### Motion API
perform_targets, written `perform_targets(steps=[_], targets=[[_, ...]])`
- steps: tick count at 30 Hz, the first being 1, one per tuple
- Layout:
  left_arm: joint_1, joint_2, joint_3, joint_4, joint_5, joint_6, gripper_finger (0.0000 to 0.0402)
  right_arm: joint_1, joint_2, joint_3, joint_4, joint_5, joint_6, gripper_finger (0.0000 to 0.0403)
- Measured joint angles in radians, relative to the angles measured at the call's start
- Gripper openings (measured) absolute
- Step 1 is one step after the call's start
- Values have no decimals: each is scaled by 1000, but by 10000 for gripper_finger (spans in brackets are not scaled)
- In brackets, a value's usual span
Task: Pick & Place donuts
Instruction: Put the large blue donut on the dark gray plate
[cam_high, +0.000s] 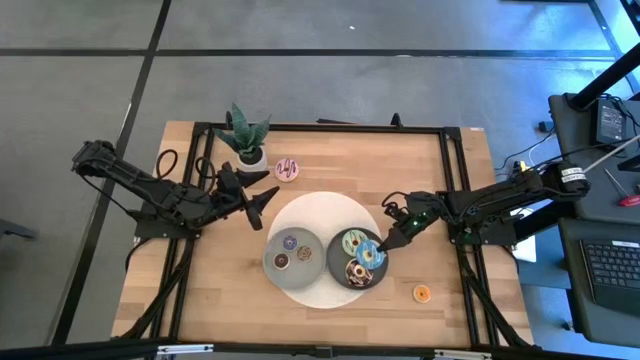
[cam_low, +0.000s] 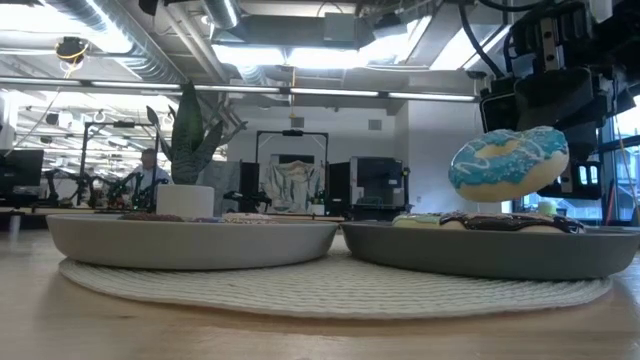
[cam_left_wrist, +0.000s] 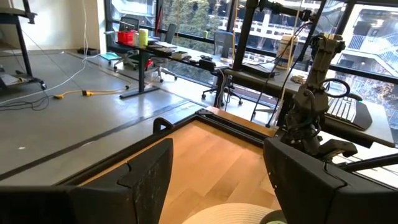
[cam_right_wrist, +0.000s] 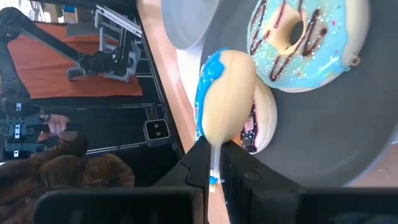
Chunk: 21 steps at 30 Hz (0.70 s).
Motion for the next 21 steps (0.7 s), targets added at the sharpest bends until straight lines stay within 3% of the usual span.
perform_targets(steps=[9,21], targets=[[0,0,0,0,0,0,246,5,0,0,1,3,-3,32],[19,0,0,0,-27,1,245,41,76,1,0,81,-30,32]])
